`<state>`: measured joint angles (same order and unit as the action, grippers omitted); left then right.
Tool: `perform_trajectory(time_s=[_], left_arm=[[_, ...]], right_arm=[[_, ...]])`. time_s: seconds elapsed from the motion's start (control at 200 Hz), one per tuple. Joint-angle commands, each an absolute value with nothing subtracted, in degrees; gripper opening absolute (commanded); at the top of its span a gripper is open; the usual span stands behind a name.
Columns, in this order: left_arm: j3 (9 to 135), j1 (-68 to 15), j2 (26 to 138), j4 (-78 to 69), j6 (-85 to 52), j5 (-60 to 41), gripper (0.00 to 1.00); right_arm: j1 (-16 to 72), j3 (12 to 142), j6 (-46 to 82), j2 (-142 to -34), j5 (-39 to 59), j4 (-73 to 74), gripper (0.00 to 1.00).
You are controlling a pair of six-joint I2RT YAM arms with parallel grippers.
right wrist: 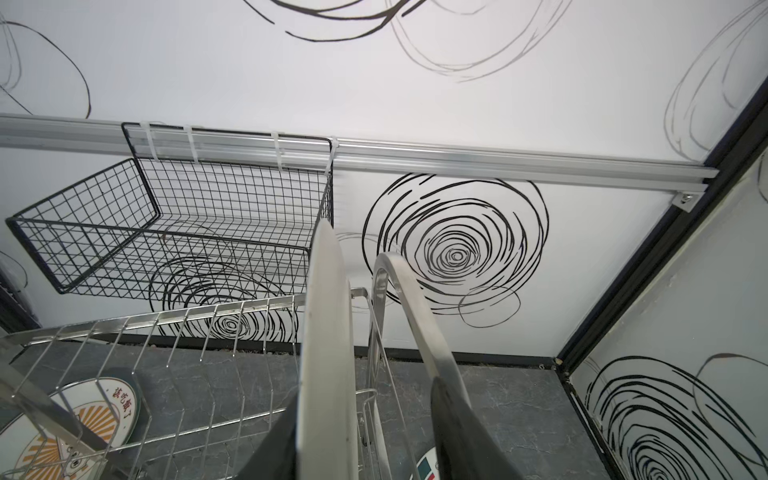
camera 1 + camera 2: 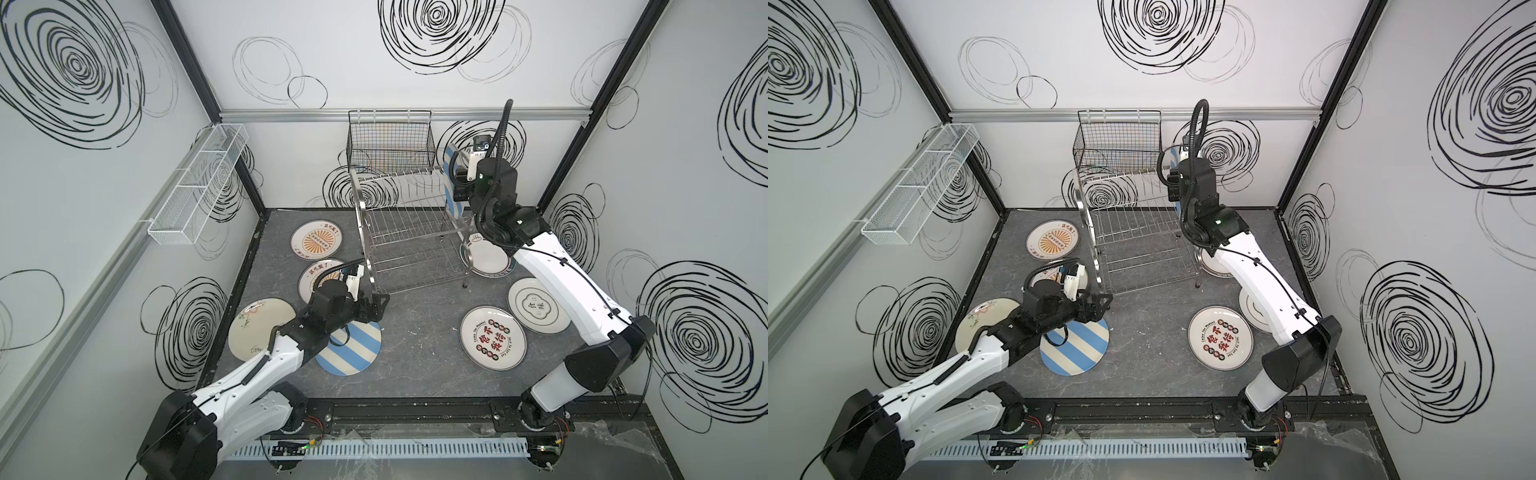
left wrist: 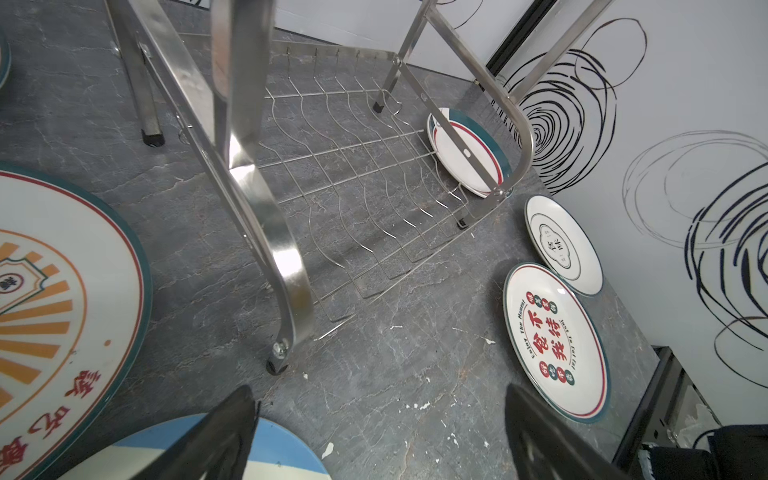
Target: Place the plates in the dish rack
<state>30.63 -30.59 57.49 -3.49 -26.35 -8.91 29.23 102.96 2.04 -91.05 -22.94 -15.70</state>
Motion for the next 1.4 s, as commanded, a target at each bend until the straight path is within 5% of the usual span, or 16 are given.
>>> perform_trajectory(time_s=[0.0, 0.4, 0.916, 1.396], left_arm=[[30.17, -29.85, 55.73, -4.13, -26.83, -8.38, 0.96], [29.81, -28.98, 52.95, -2.11, -27.26, -8.59, 0.96], [29.89, -28.94, 52.93, -1.76, -27.82, -8.92, 0.96], [31.94, -28.92, 52.56, 2.82, -29.72, -4.87, 0.96]], right_arm=[[28.8, 105.54, 0.97, -90.05, -24.35, -17.02, 0.5], [26.86, 107.12, 0.25, -90.79, -21.62, -19.4, 0.54], [26.81, 101.4, 0.7, -89.03, -18.09, -19.32, 0.33], [25.04, 107.61, -0.54, -87.86, -20.95, -23.4, 0.7]])
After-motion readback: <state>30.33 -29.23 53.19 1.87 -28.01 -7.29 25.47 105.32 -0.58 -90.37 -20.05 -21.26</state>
